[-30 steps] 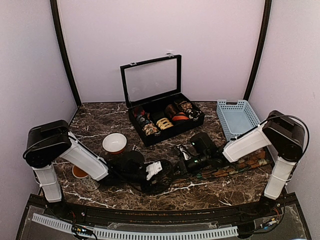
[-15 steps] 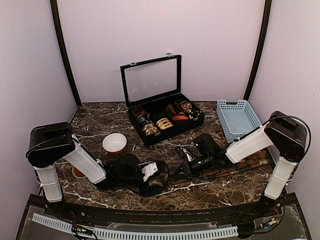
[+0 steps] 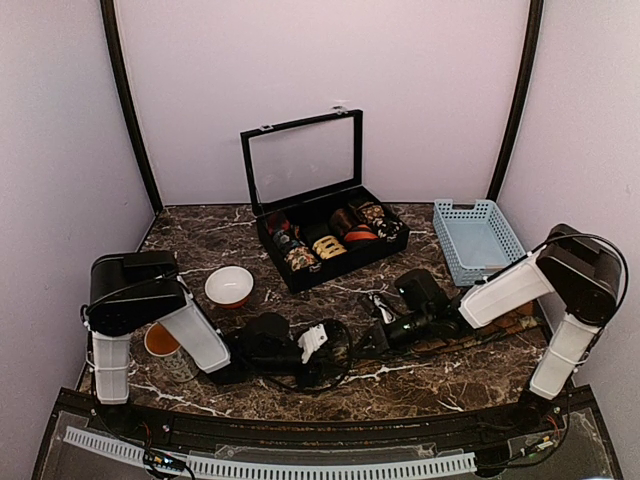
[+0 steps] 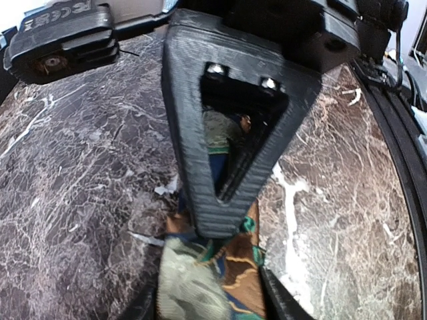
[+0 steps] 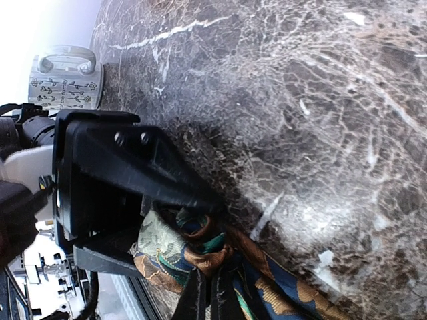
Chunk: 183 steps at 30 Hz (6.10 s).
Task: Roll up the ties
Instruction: Roll the tie at the center of the board.
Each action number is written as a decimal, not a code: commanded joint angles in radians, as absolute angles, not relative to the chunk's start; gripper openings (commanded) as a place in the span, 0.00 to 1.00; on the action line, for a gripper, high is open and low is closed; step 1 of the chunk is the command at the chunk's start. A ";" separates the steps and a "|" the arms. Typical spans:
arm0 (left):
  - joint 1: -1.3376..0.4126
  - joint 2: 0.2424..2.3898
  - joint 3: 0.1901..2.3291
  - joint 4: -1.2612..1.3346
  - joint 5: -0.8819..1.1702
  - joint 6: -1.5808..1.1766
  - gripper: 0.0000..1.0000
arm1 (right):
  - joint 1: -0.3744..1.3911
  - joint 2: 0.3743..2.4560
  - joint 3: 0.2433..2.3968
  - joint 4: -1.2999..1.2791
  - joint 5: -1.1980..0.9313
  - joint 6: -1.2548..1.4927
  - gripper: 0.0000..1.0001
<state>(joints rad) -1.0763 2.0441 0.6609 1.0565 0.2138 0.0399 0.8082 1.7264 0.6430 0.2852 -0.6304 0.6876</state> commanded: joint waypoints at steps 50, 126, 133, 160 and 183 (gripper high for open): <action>-1.080 2.103 0.591 1.330 0.211 0.167 0.64 | 0.805 1.857 0.661 0.217 -0.628 0.703 0.00; -1.103 1.988 0.585 1.296 0.149 0.095 0.91 | 0.728 1.835 0.545 0.323 -0.688 0.735 0.00; -1.107 2.099 0.703 1.262 0.165 0.078 0.77 | 0.728 1.831 0.542 0.337 -0.690 0.747 0.00; -1.097 1.881 0.651 0.525 0.190 0.152 0.21 | 0.814 1.694 0.669 0.309 -0.759 0.769 0.50; -1.078 1.842 0.642 0.576 0.206 0.108 0.53 | 0.844 1.807 0.762 0.136 -0.687 0.596 0.00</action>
<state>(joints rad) -1.0843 1.8599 0.6952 0.6289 0.2024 0.1379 0.8646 1.7786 0.7757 0.1749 -0.7319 0.6704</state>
